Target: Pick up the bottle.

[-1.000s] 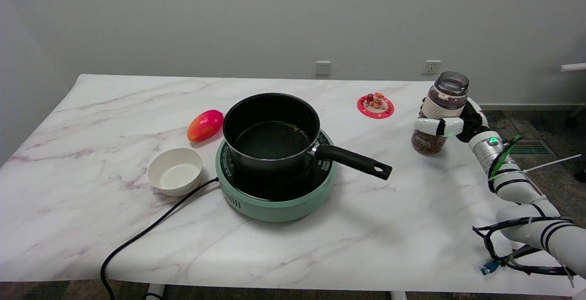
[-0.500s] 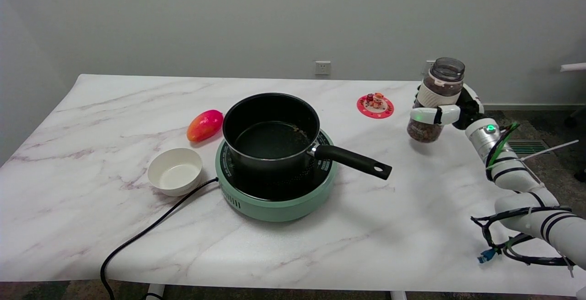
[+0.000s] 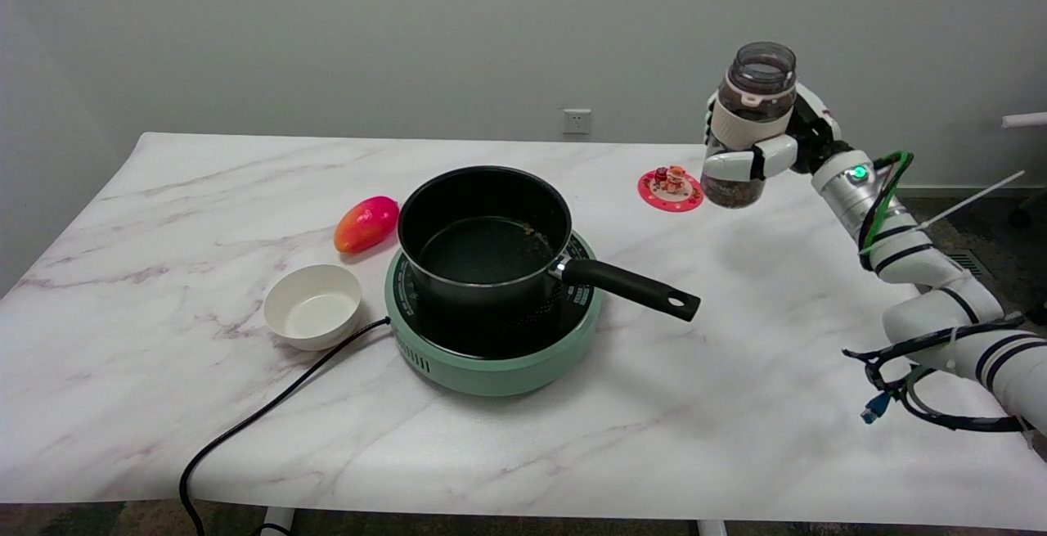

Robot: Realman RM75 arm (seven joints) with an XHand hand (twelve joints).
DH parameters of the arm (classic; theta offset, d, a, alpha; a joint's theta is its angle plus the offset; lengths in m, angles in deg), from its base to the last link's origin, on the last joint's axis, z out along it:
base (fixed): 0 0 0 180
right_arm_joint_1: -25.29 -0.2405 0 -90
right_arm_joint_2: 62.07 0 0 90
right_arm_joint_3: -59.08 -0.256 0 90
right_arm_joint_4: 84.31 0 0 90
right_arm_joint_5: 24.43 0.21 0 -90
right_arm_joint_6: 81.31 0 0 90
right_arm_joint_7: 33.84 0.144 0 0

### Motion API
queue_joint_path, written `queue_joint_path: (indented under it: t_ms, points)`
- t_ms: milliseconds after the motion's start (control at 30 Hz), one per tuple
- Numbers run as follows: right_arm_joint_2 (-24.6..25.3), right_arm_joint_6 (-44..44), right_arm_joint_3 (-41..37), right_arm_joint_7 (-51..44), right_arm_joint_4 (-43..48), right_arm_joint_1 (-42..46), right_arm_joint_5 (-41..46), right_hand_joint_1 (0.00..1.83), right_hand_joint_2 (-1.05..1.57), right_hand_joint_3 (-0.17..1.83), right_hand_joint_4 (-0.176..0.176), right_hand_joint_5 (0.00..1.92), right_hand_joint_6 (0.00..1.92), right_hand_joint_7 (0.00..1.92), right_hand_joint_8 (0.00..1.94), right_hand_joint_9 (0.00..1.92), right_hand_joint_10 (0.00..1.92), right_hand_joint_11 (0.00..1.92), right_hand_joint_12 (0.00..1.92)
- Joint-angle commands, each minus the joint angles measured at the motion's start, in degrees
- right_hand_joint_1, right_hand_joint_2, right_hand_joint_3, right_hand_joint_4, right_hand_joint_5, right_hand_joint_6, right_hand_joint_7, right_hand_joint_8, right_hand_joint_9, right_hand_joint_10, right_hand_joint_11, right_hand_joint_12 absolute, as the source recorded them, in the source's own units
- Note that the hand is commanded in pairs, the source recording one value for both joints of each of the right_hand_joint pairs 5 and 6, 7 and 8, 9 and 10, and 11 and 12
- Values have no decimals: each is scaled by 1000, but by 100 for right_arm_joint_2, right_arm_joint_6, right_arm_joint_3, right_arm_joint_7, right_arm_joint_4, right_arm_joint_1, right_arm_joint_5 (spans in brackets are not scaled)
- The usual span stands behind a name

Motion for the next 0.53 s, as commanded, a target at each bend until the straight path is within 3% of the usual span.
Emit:
queue_joint_path:
  t_ms: [33, 233, 533]
  points:
    - [-466, -227, 57, -598, 1852, 91, -453, 1509, 1191, 529, 0, 1920, 1920, 1920, 1920, 1438, 1438, 1245, 1245]
    - [-375, -878, 76, -1607, 2482, -153, -1167, 1495, 1230, 469, 0, 1920, 1920, 1920, 1920, 1444, 1444, 1250, 1250]
    - [-10, -1699, 648, -1687, 2913, -1049, -2684, 1516, 1134, 529, 0, 1920, 1920, 1920, 1920, 1396, 1396, 1230, 1230]
